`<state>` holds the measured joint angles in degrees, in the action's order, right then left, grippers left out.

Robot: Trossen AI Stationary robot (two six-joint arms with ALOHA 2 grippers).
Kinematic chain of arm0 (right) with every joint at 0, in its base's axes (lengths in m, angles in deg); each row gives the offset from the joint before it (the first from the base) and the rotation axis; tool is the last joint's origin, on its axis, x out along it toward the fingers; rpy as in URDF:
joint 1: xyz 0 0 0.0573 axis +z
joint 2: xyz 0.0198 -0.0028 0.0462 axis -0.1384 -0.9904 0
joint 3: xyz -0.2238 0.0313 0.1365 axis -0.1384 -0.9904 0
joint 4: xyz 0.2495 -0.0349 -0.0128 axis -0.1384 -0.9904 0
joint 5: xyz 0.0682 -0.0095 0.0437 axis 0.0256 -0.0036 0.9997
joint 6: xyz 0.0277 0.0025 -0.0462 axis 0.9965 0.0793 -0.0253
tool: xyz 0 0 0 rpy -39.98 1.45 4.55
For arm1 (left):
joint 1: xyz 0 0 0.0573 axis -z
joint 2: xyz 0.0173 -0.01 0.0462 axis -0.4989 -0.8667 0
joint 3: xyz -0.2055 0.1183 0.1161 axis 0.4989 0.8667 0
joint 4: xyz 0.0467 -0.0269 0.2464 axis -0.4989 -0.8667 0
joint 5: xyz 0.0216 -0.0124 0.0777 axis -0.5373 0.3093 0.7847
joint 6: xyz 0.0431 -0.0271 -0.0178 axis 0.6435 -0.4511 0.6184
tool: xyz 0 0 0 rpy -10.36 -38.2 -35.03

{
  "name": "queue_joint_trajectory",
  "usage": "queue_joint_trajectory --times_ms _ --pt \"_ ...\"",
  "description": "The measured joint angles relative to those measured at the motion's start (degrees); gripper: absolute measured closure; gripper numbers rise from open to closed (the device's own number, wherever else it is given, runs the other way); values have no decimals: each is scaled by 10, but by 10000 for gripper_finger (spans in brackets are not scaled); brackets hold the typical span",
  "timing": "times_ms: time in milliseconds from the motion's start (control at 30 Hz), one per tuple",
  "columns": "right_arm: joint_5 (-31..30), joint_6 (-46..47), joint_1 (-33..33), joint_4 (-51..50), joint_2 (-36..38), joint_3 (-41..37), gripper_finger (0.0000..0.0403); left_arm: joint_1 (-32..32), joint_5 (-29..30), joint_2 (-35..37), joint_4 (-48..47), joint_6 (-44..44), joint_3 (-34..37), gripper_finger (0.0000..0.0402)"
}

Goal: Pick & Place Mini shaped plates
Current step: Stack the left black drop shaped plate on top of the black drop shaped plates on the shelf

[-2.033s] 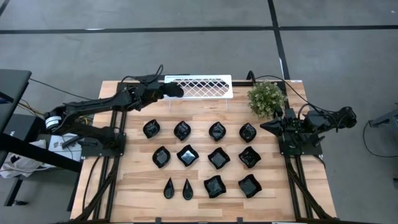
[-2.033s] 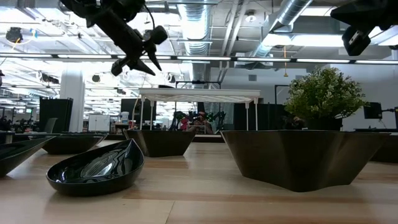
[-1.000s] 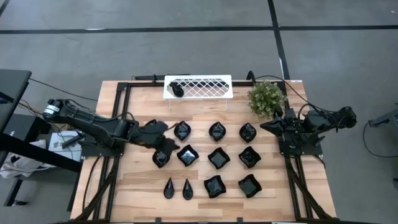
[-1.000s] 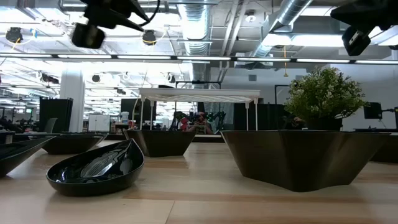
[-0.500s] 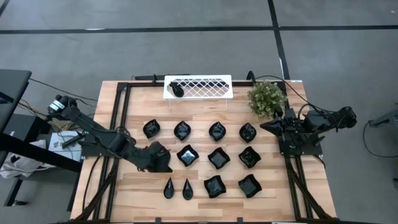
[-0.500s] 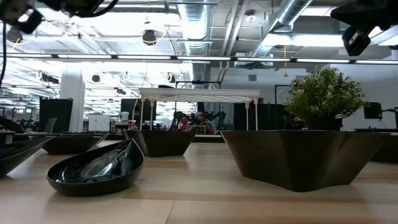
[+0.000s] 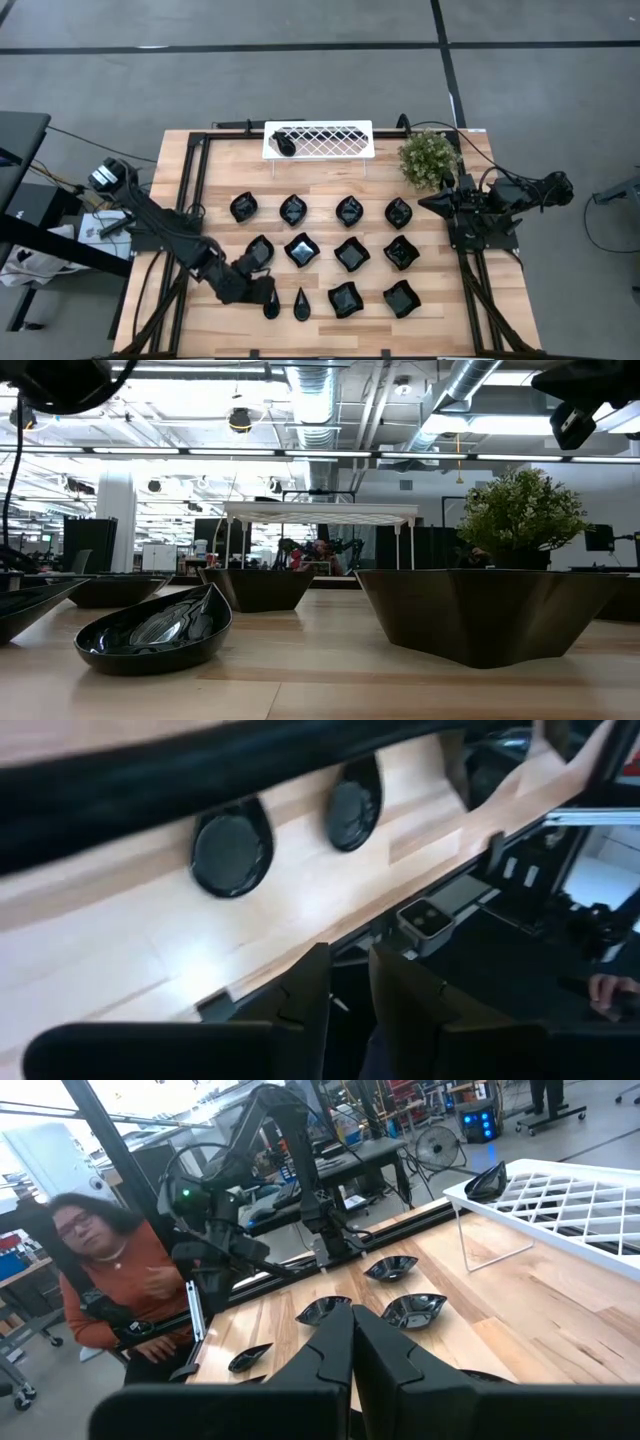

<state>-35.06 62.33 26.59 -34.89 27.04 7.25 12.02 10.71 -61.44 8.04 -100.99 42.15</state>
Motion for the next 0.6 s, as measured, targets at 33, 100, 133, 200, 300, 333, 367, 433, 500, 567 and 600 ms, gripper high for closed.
queue_joint_trajectory --times_ms 33,100,133,200,300,333,367,433,500,567,600 --pt "0 0 0 0 0 0 403 4 0 -2 0 -4 0 325" --pt "0 0 0 0 0 0 403 14 0 -6 0 -14 0 325" --pt "0 0 0 0 0 0 403 18 0 -9 0 -17 0 325" --pt "0 0 0 0 0 0 403 25 0 -14 0 -28 0 325" --pt "0 0 0 0 0 0 403 34 0 -26 0 -37 0 325" --pt "0 0 0 0 0 0 403 35 0 -30 0 -42 0 325" --pt "0 0 0 0 0 0 403 37 0 -34 0 -45 0 325" --pt "0 0 0 0 0 0 403 37 0 -43 0 -49 0 325" --pt "0 0 0 0 0 0 403 36 0 -50 0 -49 0 325" --pt "0 0 0 0 0 0 403 34 1 -57 0 -49 0 325" --pt "0 0 0 0 0 0 403 33 1 -62 0 -49 0 325"
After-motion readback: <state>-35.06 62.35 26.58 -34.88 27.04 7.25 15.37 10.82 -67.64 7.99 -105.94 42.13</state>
